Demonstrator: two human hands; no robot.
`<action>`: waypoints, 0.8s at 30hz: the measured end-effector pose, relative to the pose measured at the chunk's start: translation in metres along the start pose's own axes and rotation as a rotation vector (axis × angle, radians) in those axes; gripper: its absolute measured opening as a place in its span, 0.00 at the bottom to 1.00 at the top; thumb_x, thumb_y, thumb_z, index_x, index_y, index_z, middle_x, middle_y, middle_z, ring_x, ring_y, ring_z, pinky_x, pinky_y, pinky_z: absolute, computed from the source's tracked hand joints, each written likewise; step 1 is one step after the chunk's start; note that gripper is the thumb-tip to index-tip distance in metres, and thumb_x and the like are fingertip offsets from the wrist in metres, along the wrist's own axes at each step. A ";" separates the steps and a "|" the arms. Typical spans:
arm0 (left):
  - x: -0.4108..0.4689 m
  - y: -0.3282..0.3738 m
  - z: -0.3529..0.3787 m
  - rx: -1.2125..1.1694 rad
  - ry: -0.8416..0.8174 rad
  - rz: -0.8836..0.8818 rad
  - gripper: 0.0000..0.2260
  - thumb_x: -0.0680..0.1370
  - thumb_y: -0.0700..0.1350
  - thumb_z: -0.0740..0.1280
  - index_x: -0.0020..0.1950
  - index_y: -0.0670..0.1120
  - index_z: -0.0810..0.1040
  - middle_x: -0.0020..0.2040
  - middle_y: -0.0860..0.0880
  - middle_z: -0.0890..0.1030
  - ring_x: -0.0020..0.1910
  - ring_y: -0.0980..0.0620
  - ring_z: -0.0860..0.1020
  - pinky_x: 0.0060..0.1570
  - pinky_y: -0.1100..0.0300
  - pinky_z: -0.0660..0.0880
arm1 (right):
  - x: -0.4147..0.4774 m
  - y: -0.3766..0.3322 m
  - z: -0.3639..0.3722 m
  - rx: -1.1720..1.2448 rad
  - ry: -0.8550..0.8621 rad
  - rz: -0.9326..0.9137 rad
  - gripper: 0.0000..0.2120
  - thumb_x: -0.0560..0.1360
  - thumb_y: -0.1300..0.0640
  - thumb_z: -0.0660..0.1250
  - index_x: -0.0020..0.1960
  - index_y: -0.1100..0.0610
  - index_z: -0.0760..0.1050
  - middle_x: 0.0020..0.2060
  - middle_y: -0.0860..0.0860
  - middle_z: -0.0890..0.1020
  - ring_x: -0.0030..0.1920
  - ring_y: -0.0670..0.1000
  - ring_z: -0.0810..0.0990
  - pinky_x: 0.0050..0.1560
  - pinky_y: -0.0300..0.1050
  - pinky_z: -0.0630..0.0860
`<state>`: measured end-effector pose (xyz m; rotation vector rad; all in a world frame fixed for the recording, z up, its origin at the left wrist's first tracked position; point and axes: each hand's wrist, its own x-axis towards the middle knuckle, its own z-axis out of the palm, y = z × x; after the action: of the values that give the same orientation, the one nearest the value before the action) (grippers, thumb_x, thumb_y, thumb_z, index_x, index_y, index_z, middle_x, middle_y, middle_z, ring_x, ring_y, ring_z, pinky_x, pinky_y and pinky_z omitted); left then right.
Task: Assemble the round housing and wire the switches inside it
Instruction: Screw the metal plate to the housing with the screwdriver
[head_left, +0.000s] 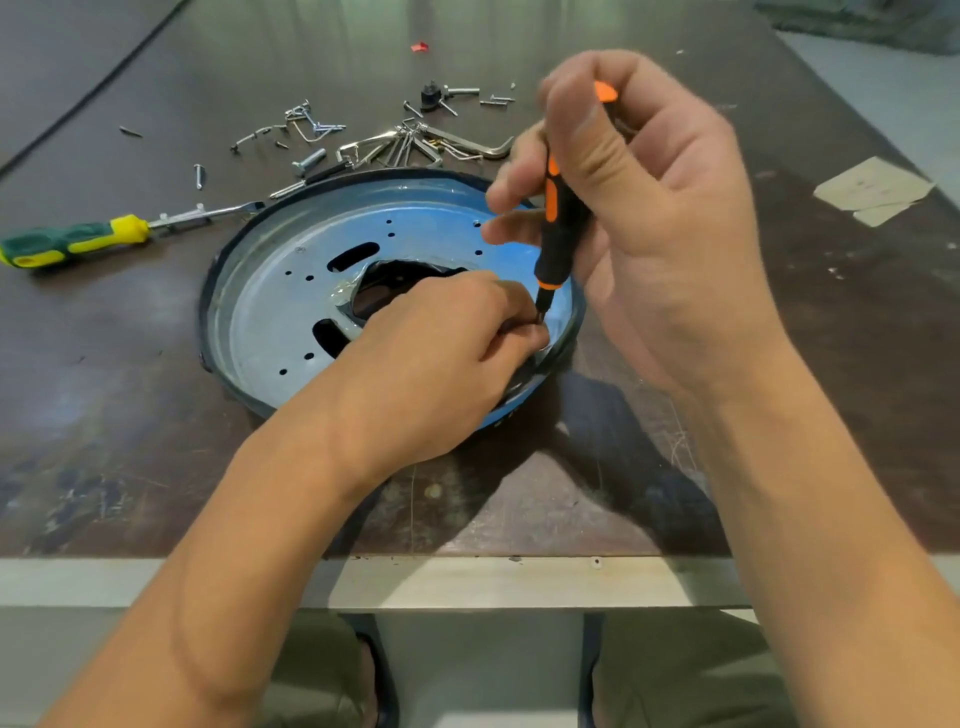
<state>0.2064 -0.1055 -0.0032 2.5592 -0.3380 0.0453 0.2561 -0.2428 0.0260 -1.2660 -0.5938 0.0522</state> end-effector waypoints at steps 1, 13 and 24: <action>0.000 0.000 0.000 -0.003 -0.003 -0.002 0.10 0.82 0.52 0.61 0.47 0.51 0.78 0.44 0.53 0.79 0.44 0.50 0.76 0.47 0.47 0.75 | -0.001 -0.001 0.000 0.011 -0.024 0.021 0.13 0.84 0.56 0.53 0.56 0.63 0.73 0.38 0.56 0.78 0.43 0.55 0.79 0.44 0.52 0.79; -0.002 0.001 -0.002 -0.191 0.037 0.040 0.19 0.82 0.56 0.59 0.71 0.53 0.62 0.41 0.59 0.78 0.39 0.57 0.78 0.42 0.50 0.74 | 0.000 -0.001 -0.002 0.098 -0.027 0.003 0.09 0.83 0.64 0.59 0.53 0.65 0.77 0.44 0.57 0.82 0.48 0.56 0.81 0.50 0.52 0.78; -0.003 0.002 -0.003 -0.121 0.066 0.081 0.12 0.83 0.54 0.53 0.51 0.50 0.72 0.41 0.52 0.80 0.40 0.51 0.78 0.42 0.46 0.75 | -0.002 -0.001 -0.004 0.091 0.025 -0.048 0.01 0.80 0.64 0.62 0.50 0.61 0.71 0.34 0.53 0.79 0.39 0.56 0.81 0.49 0.53 0.77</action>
<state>0.2033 -0.1044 0.0002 2.4176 -0.4067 0.1355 0.2565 -0.2475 0.0251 -1.1620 -0.5935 0.0230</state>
